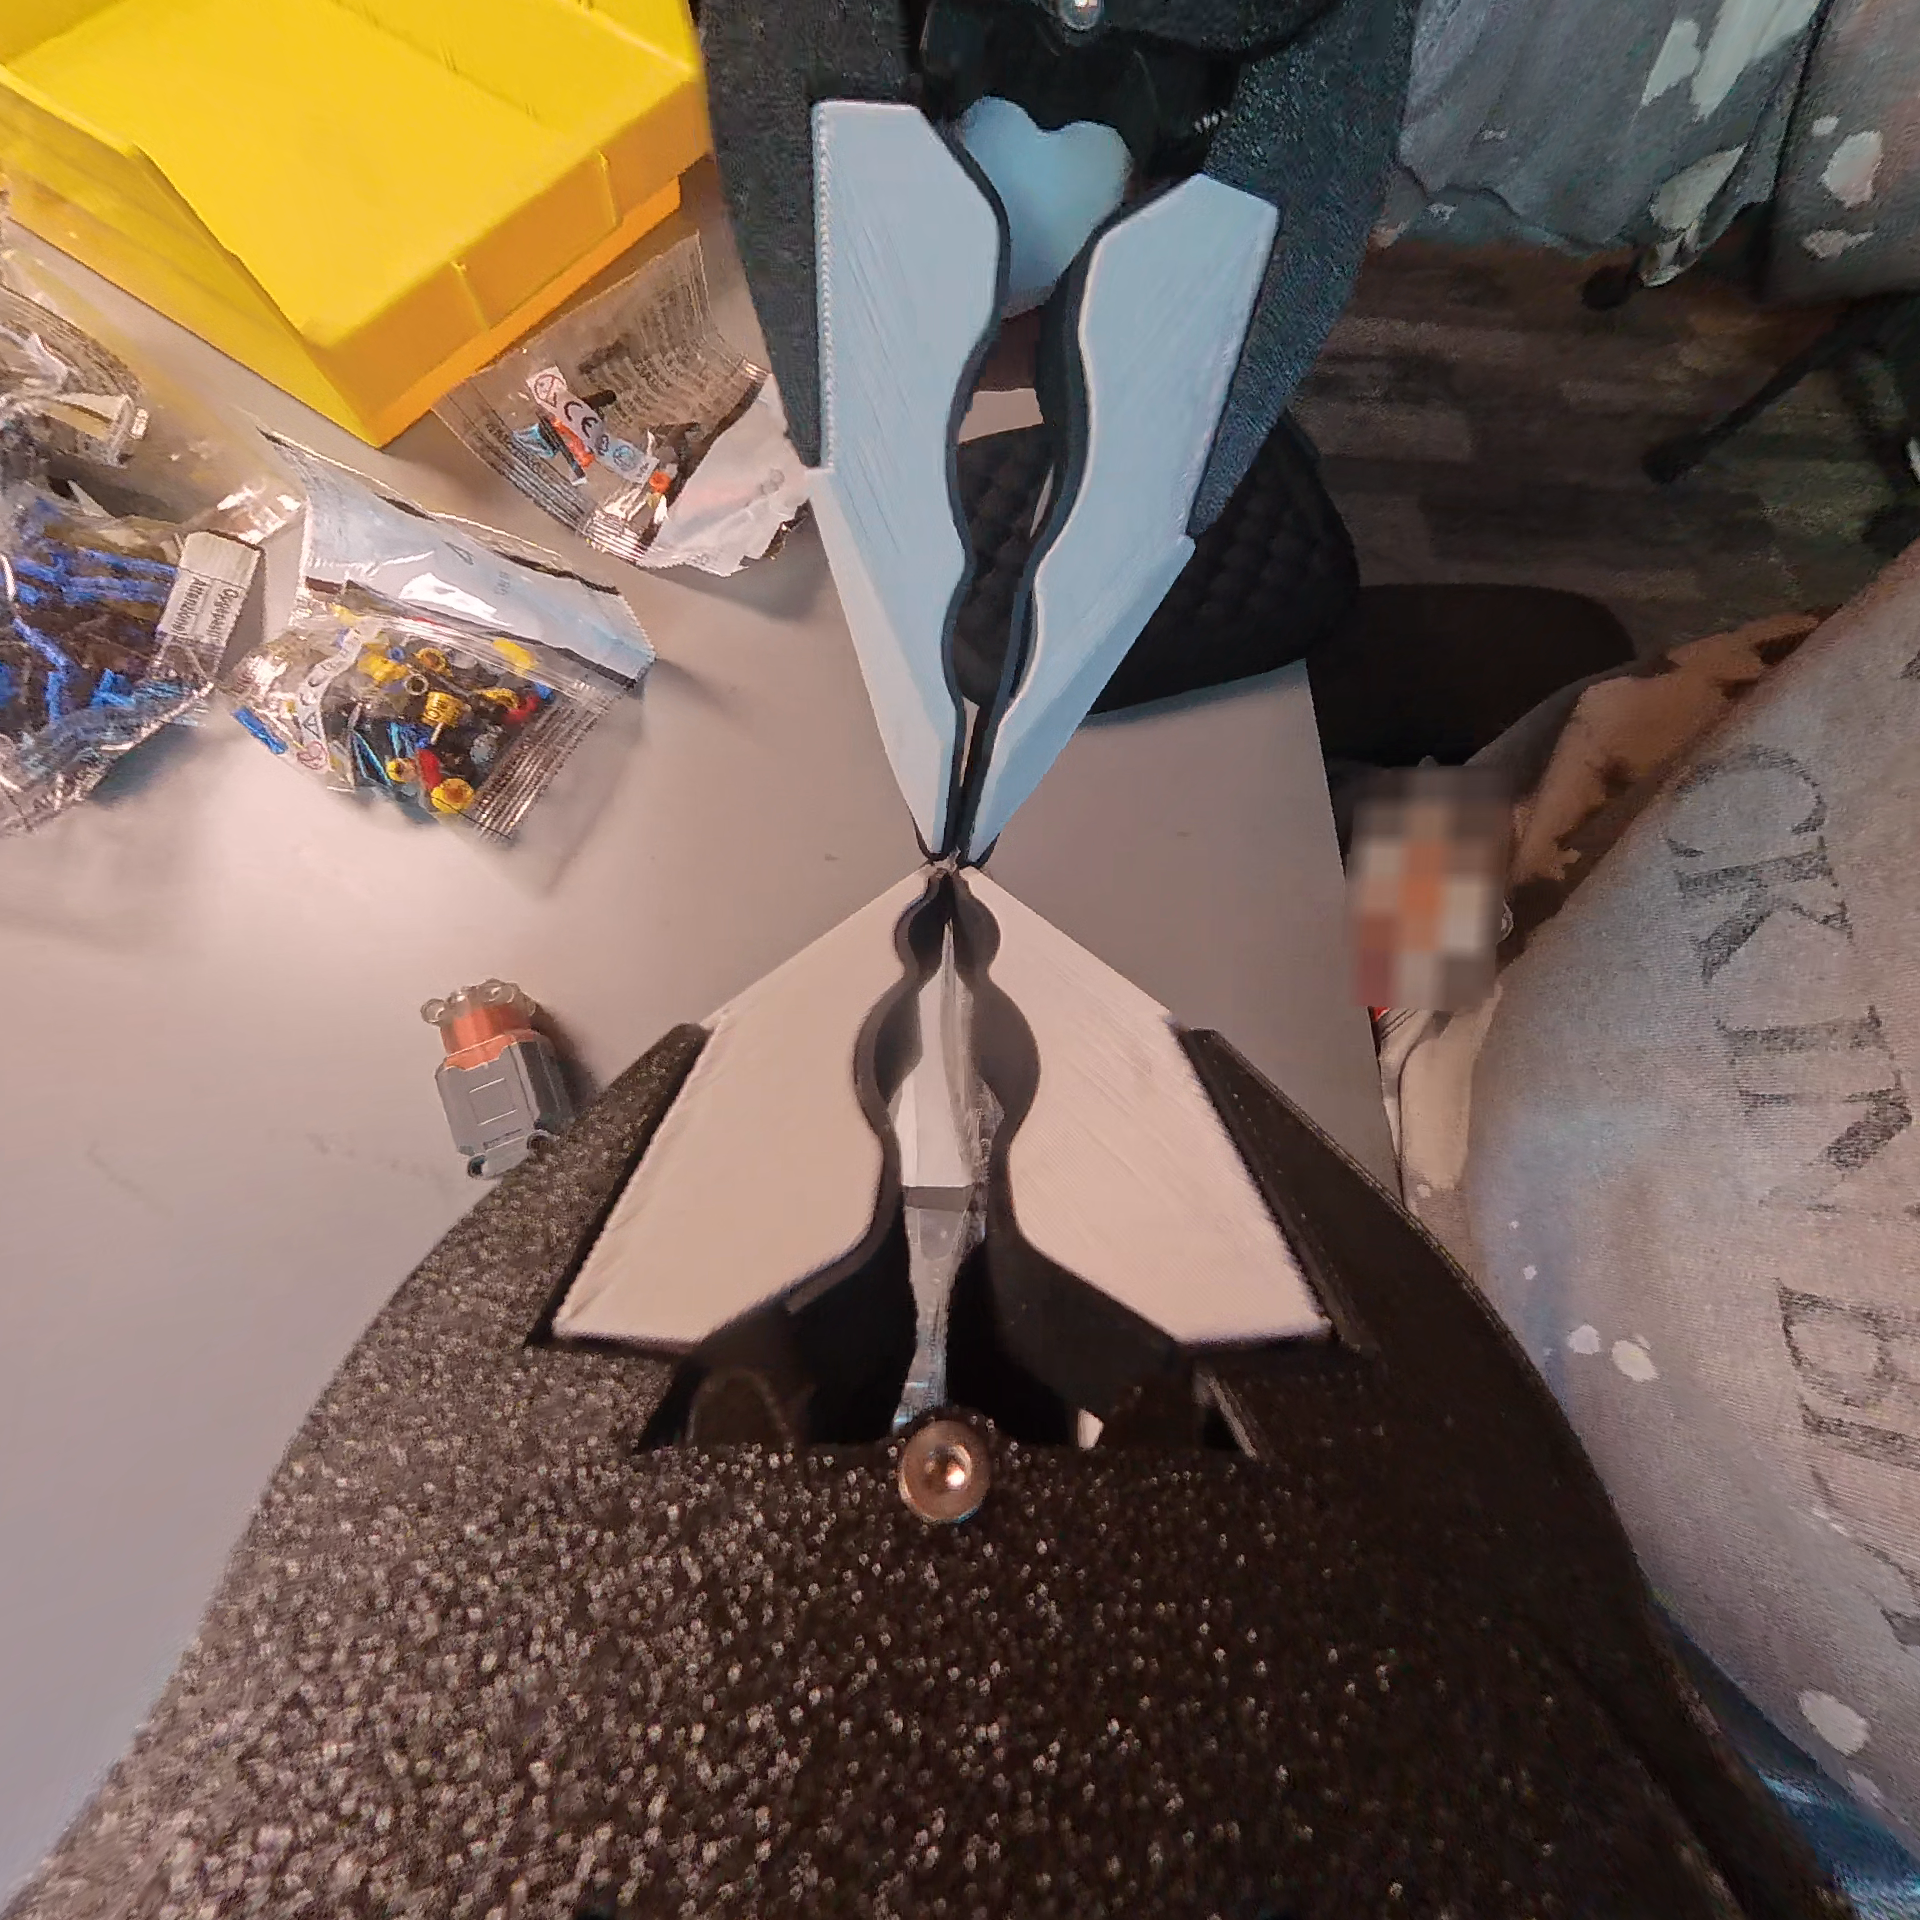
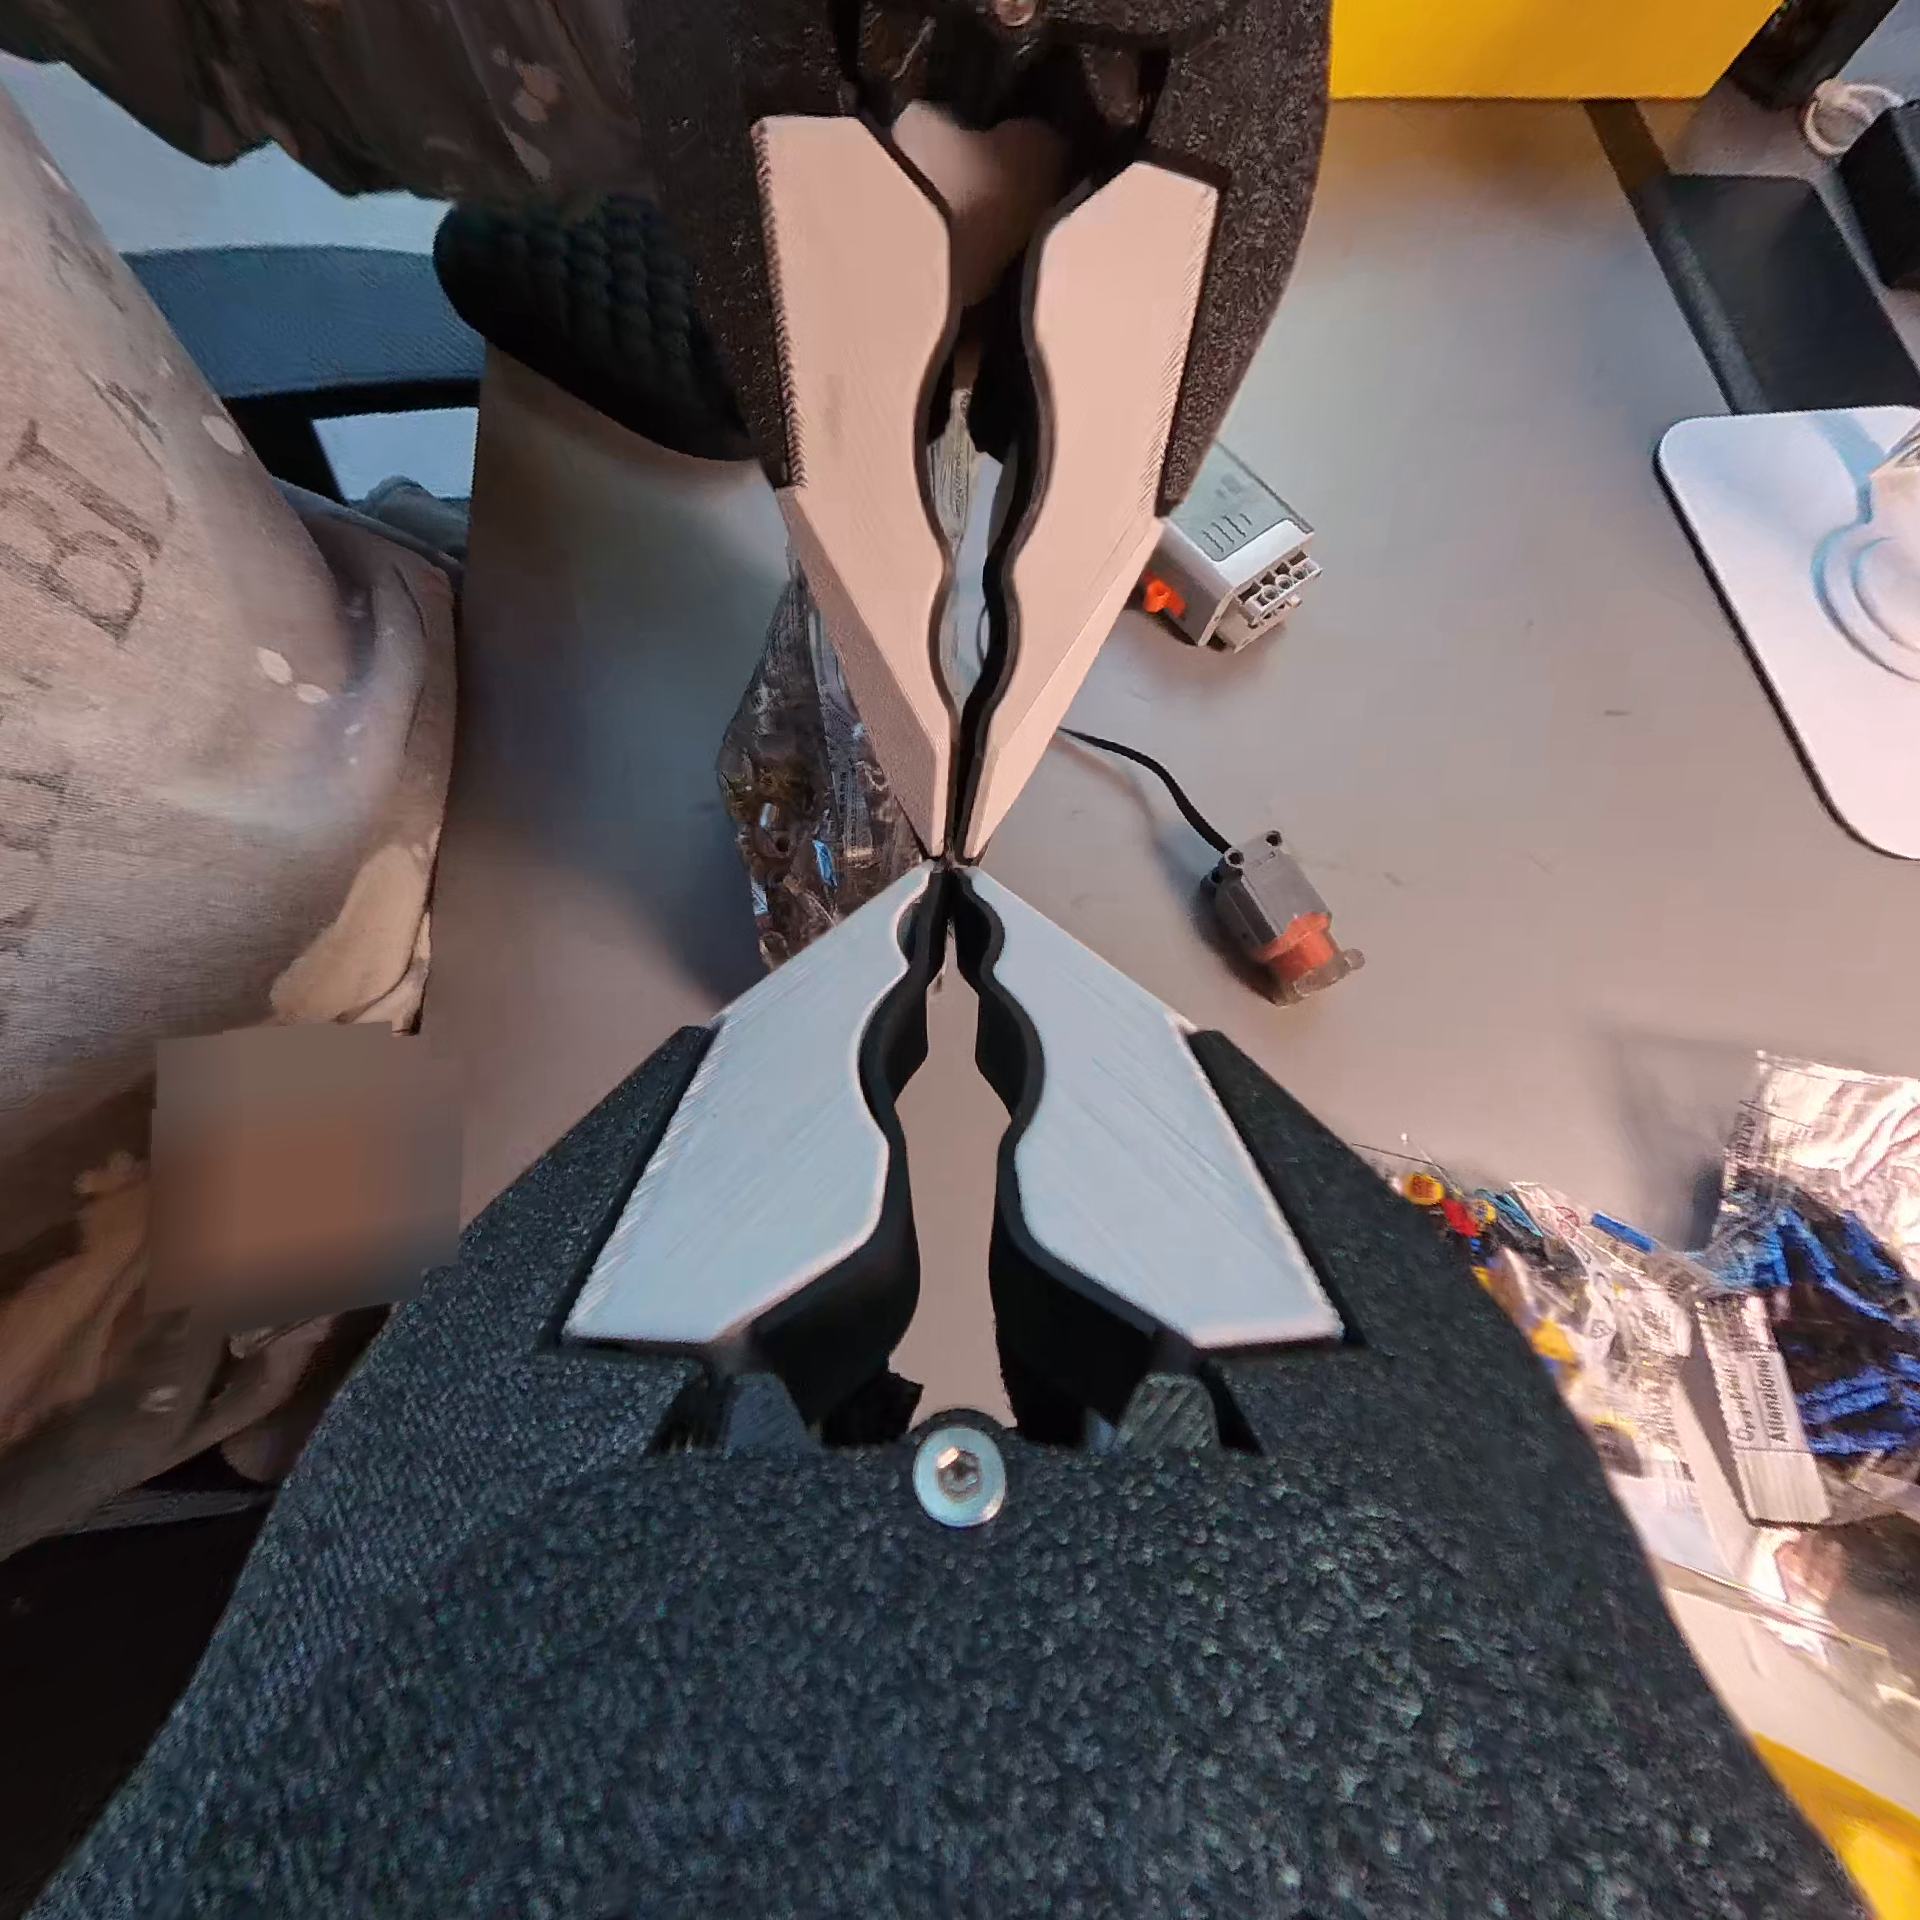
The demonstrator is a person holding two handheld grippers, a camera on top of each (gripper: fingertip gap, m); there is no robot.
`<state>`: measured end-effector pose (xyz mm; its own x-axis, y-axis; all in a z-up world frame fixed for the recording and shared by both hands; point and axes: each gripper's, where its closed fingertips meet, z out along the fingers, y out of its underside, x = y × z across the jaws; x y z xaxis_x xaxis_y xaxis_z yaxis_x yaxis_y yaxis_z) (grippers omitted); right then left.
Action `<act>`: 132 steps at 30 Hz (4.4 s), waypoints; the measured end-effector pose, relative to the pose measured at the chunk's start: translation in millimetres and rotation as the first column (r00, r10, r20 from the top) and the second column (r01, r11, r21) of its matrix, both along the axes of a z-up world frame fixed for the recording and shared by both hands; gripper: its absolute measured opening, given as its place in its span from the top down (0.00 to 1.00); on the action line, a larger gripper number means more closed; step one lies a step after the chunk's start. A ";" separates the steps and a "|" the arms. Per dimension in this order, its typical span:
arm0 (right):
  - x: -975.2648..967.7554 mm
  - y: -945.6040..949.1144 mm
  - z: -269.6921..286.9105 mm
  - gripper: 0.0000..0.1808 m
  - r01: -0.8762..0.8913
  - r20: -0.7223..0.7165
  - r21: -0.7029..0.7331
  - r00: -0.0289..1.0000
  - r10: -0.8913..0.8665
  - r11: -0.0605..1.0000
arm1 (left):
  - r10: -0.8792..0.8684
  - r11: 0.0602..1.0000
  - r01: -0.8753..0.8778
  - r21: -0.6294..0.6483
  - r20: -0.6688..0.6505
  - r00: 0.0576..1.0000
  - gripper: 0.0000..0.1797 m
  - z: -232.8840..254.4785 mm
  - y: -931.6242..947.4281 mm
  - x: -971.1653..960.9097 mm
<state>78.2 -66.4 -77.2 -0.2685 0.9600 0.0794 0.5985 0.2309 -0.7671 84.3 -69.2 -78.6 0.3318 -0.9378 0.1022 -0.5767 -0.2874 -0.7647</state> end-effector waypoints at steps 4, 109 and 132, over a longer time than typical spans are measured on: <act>-3.2 6.7 -2.1 1.00 -0.007 -0.038 0.221 0.999 0.016 0.975 | -0.003 0.983 0.014 -0.183 0.057 0.998 1.00 -2.6 6.2 -2.6; -21.1 -53.3 35.8 1.00 -0.138 -0.367 0.047 0.919 0.145 0.989 | -0.017 0.980 0.016 0.201 0.007 1.000 1.00 16.5 -53.8 -20.0; -18.5 -3.0 34.8 0.80 -0.085 -0.552 -0.529 0.790 -0.266 0.844 | 0.078 0.990 0.062 -0.124 0.870 0.487 1.00 111.9 -51.5 -81.8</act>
